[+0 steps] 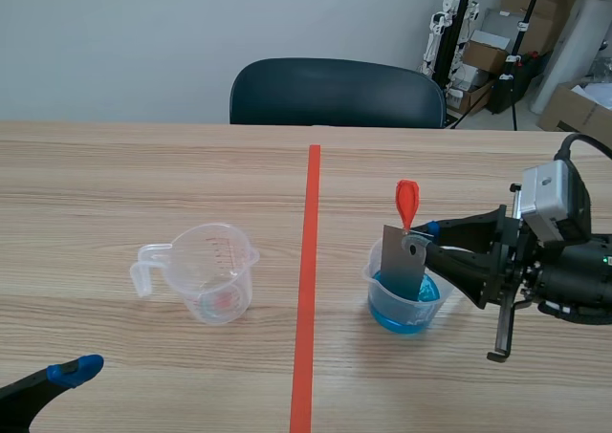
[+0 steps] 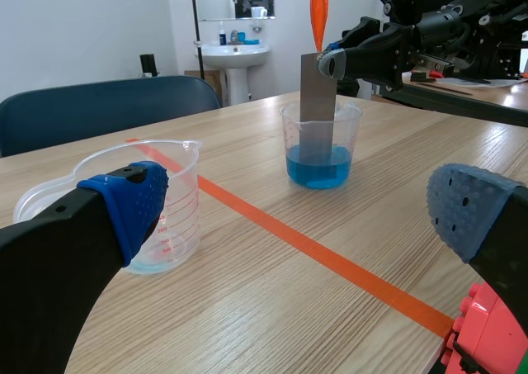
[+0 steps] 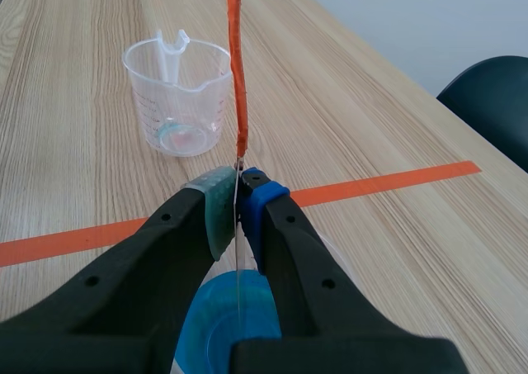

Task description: Do the redox reaction experiment. raise the plate out of the solution

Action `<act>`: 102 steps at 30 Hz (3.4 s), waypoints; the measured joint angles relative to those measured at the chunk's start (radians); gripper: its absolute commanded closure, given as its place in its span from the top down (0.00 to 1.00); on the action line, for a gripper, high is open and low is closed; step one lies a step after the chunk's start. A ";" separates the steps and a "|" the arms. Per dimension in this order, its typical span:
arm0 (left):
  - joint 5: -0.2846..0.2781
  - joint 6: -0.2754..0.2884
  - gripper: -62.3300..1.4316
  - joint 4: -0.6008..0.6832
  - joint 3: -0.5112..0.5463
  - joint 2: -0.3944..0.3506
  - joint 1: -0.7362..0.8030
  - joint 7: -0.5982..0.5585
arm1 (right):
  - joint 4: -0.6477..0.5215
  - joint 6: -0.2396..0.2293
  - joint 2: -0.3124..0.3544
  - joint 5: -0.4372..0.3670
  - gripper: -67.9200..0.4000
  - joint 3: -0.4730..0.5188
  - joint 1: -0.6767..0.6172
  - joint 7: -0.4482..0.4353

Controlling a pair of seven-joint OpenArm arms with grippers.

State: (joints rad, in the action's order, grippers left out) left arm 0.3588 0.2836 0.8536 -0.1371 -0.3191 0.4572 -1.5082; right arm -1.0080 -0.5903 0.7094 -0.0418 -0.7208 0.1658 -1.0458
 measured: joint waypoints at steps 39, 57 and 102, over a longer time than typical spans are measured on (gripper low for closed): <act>0.000 0.000 1.00 0.000 0.000 0.000 0.000 0.000 | 0.000 0.000 0.000 0.000 0.01 0.000 0.000 0.000; 0.000 0.000 1.00 0.000 0.000 0.000 0.000 0.000 | -0.080 -0.072 0.070 -0.065 0.01 0.000 0.000 0.026; 0.000 0.000 1.00 0.000 0.000 0.000 0.000 0.000 | -0.584 -0.144 0.408 -0.786 0.01 0.150 0.000 0.549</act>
State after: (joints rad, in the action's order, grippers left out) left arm 0.3588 0.2836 0.8536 -0.1371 -0.3191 0.4572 -1.5082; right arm -1.5917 -0.7341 1.1172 -0.8280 -0.5709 0.1661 -0.4969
